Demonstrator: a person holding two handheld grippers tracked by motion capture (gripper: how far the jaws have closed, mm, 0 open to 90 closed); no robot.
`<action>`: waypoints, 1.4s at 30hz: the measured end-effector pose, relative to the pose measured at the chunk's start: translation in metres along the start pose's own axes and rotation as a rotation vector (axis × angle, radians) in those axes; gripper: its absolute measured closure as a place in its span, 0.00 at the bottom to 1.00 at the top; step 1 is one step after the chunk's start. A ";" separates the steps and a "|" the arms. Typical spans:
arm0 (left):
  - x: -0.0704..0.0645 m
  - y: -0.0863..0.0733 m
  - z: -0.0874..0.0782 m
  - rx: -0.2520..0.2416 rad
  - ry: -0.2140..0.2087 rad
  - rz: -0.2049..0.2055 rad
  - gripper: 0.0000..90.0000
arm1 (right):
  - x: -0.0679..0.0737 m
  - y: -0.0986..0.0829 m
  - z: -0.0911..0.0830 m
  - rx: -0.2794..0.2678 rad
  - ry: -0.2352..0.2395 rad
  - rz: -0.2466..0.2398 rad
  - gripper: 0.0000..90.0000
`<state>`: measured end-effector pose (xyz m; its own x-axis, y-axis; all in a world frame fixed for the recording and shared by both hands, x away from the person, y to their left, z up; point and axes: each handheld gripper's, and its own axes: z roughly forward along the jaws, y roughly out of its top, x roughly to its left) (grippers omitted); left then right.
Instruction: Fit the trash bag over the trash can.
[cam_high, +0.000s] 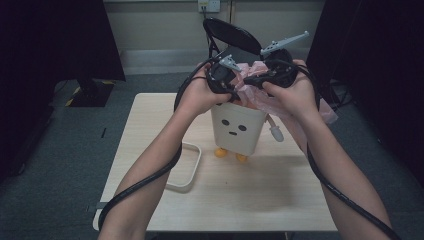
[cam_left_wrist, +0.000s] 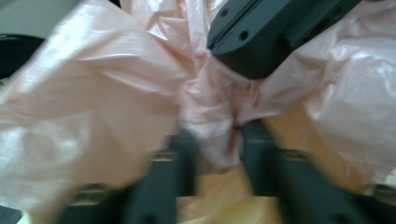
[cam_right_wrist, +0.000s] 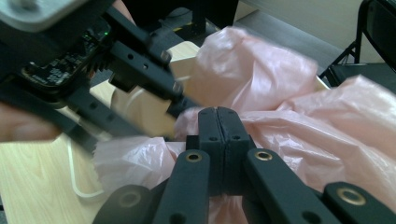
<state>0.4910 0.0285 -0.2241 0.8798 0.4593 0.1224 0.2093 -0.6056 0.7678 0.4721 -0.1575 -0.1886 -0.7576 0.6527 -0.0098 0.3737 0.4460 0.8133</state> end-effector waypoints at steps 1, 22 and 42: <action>0.000 0.001 0.000 0.009 -0.002 -0.006 0.93 | 0.000 -0.001 0.000 -0.006 0.005 0.003 0.98; -0.001 0.007 0.003 0.080 0.051 -0.008 0.97 | -0.029 -0.040 -0.028 0.076 -0.097 -0.015 0.49; 0.001 0.002 -0.007 -0.020 0.004 0.057 0.33 | -0.014 -0.013 -0.016 0.086 -0.072 -0.094 0.98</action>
<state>0.4899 0.0319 -0.2179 0.8885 0.4267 0.1685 0.1501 -0.6175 0.7721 0.4697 -0.1823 -0.1894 -0.7520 0.6467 -0.1280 0.3499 0.5560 0.7540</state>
